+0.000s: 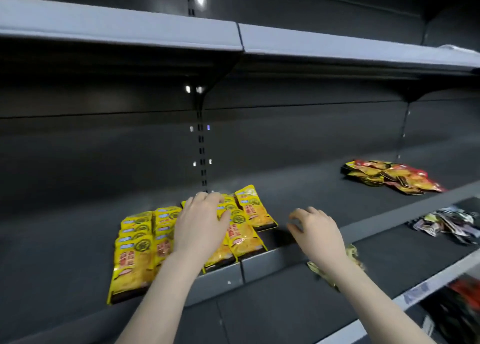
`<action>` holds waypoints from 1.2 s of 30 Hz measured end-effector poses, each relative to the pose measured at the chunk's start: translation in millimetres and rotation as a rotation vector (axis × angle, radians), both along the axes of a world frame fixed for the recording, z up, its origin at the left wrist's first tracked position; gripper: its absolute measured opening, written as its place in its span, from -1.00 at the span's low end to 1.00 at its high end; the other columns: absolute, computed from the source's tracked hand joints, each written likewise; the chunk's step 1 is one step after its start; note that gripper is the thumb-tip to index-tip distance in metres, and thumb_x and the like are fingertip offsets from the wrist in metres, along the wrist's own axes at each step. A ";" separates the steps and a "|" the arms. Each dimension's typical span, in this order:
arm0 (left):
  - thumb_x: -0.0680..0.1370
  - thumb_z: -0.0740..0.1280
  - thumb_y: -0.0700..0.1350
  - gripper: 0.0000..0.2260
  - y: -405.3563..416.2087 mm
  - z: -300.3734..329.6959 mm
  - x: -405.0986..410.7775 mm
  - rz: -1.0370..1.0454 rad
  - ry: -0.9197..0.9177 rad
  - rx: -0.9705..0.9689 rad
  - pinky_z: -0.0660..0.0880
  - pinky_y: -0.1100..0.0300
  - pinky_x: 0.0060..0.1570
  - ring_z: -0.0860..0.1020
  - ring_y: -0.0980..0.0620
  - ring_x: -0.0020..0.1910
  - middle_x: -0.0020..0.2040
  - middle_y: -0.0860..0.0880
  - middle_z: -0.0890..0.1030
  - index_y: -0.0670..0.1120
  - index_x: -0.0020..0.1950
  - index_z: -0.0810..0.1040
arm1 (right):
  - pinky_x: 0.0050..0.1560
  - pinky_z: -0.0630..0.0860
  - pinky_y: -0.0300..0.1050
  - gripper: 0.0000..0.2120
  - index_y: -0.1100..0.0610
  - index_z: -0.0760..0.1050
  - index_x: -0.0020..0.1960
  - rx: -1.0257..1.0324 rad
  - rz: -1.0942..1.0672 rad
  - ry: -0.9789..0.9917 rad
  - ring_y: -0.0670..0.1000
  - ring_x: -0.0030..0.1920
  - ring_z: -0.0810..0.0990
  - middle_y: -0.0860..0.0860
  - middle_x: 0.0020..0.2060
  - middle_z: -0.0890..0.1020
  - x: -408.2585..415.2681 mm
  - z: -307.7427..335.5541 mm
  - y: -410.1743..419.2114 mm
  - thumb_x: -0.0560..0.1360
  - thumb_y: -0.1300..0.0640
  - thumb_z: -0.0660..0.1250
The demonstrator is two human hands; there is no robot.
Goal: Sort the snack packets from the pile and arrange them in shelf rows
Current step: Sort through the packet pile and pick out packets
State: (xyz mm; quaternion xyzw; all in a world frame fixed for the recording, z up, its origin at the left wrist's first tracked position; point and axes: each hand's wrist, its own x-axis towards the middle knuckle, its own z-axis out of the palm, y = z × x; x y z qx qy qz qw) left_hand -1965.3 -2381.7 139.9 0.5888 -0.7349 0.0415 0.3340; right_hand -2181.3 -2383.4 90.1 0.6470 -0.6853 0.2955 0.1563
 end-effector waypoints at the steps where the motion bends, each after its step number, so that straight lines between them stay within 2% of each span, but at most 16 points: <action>1: 0.58 0.23 0.04 -0.72 -6.4 -2.1 -17.0 -0.011 0.009 0.009 0.31 0.13 0.21 0.40 -0.02 0.26 0.24 0.03 0.49 0.04 0.27 0.47 | -0.18 0.44 0.00 -0.89 0.16 0.59 -0.10 0.005 -0.022 -0.030 0.21 -0.15 0.56 0.11 -0.24 0.59 -16.0 -0.7 -3.3 0.44 0.11 0.39; 3: 0.57 0.23 0.04 -0.73 -20.1 -6.2 -50.7 -0.031 0.014 0.018 0.30 0.13 0.21 0.41 -0.02 0.25 0.23 0.03 0.50 0.05 0.25 0.48 | -0.12 0.42 0.00 -0.85 0.16 0.58 -0.04 -0.025 -0.039 -0.065 0.21 -0.09 0.55 0.12 -0.20 0.57 -47.7 -4.3 -12.1 0.48 0.10 0.33; 12: 0.57 0.22 0.09 -0.70 -82.9 -21.2 -201.2 -0.149 0.055 0.090 0.33 0.13 0.24 0.38 0.00 0.28 0.26 0.07 0.46 0.08 0.29 0.44 | -0.10 0.42 -0.07 -0.80 0.10 0.57 0.06 0.001 -0.038 -0.104 0.13 -0.04 0.54 0.06 -0.15 0.56 -185.9 -12.5 -65.3 0.51 0.03 0.32; 19: 0.58 0.22 0.09 -0.69 -119.1 -14.6 -289.1 -0.113 0.031 0.140 0.33 0.16 0.18 0.39 0.02 0.27 0.25 0.08 0.46 0.08 0.30 0.43 | -0.09 0.47 -0.04 -0.85 0.11 0.61 0.02 -0.074 -0.037 -0.154 0.13 -0.03 0.57 0.07 -0.08 0.62 -294.0 -2.8 -101.9 0.49 0.09 0.34; 28: 0.56 0.25 0.09 -0.67 -163.1 -23.1 -429.7 0.106 0.107 0.241 0.32 0.16 0.19 0.39 0.00 0.26 0.25 0.03 0.47 0.05 0.31 0.45 | -0.21 0.43 -0.03 -0.95 0.12 0.62 -0.13 -0.124 0.123 -0.145 0.21 -0.17 0.54 0.10 -0.25 0.60 -447.8 -8.4 -163.2 0.43 0.15 0.42; 36: 0.57 0.23 0.11 -0.64 -202.8 -16.8 -527.7 0.104 0.055 0.275 0.38 0.11 0.18 0.40 -0.02 0.23 0.23 -0.01 0.50 -0.02 0.30 0.46 | -0.25 0.49 0.03 -0.93 0.17 0.61 -0.22 -0.180 0.152 -0.108 0.23 -0.27 0.51 0.12 -0.32 0.58 -536.4 -12.0 -202.6 0.34 0.26 0.49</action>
